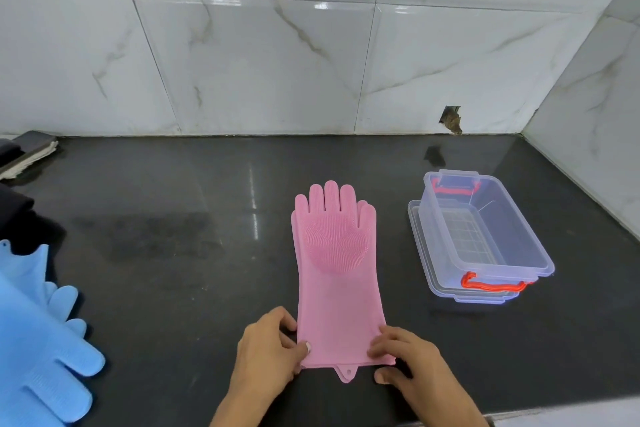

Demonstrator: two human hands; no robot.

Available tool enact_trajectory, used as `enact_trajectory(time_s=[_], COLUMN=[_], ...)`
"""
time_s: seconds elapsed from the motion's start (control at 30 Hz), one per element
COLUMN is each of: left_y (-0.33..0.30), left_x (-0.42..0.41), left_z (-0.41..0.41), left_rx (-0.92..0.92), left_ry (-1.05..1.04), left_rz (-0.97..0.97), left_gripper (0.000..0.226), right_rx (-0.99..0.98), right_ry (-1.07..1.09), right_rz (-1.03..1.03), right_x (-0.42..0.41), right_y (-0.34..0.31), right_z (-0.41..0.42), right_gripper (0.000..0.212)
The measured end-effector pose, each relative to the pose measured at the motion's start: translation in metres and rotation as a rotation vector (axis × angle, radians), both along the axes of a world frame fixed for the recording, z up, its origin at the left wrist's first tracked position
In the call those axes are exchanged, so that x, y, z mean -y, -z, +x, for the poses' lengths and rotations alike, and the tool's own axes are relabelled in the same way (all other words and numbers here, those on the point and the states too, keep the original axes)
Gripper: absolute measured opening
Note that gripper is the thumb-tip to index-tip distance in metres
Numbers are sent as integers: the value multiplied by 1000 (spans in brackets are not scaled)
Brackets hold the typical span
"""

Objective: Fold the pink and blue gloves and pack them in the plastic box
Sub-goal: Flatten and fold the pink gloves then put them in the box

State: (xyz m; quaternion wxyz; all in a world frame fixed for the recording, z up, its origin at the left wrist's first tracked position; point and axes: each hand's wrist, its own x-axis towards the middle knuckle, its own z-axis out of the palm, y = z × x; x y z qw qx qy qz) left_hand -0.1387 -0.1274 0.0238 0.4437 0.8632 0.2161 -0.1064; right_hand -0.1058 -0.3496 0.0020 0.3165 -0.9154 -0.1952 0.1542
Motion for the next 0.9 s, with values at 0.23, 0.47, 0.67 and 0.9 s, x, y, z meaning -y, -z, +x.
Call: enact_trajectory(time_s=[0.23, 0.47, 0.67, 0.9], left_y=[3, 7, 27, 21], left_x=[-11, -39, -35, -21], left_z=[-9, 4, 31, 77], left_rx=[-73, 149, 452, 514], left_ry=[271, 691, 706, 236], left_rz=[-21, 210, 318, -190], left_gripper=[51, 89, 77, 16], right_rx=[437, 588, 409, 306], right_ry=[-84, 102, 146, 163], right_rz=[-4, 79, 166, 274], right_x=[4, -18, -35, -48], right_y=[7, -11, -35, -45], right_z=[-10, 7, 46, 106], right_gripper=[8, 57, 20, 26])
